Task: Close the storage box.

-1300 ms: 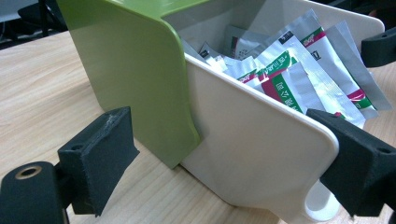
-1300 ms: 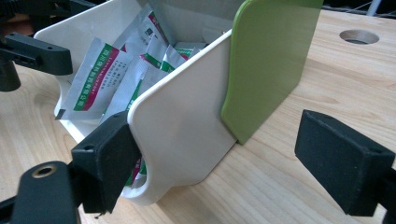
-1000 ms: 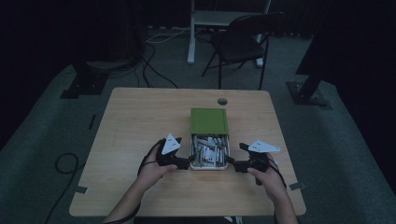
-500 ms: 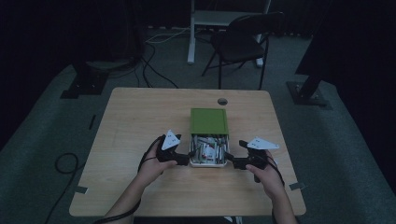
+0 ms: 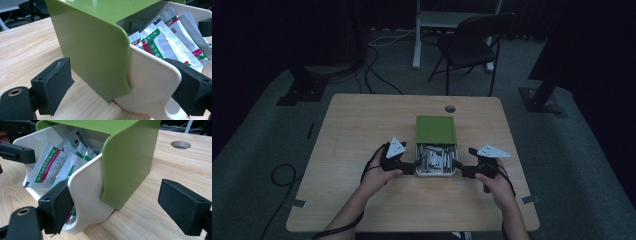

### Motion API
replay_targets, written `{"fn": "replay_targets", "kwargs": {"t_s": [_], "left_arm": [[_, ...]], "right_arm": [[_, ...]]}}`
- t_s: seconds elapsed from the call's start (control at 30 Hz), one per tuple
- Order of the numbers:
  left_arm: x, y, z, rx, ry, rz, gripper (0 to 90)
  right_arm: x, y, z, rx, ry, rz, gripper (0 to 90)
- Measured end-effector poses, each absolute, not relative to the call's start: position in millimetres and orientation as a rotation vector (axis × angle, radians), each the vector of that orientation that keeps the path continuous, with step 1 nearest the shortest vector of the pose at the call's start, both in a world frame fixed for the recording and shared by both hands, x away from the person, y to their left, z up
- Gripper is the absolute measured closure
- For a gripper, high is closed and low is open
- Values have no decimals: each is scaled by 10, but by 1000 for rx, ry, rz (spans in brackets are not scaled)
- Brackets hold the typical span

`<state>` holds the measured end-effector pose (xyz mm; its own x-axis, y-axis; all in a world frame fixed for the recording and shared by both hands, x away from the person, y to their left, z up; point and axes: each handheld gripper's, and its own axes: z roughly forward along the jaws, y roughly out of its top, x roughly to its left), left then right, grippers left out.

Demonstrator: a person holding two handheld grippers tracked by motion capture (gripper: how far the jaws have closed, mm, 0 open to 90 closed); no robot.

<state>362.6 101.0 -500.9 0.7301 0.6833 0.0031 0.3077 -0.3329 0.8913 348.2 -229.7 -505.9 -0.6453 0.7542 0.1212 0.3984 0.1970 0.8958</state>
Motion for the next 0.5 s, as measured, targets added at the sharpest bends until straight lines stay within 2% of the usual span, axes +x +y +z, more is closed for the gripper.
{"fn": "replay_targets", "kwargs": {"t_s": [0.5], "left_arm": [[3705, 1001, -5015, 1919, 780, 484, 112]], "right_arm": [[3569, -2271, -5069, 1111, 2115, 1410, 139]]}}
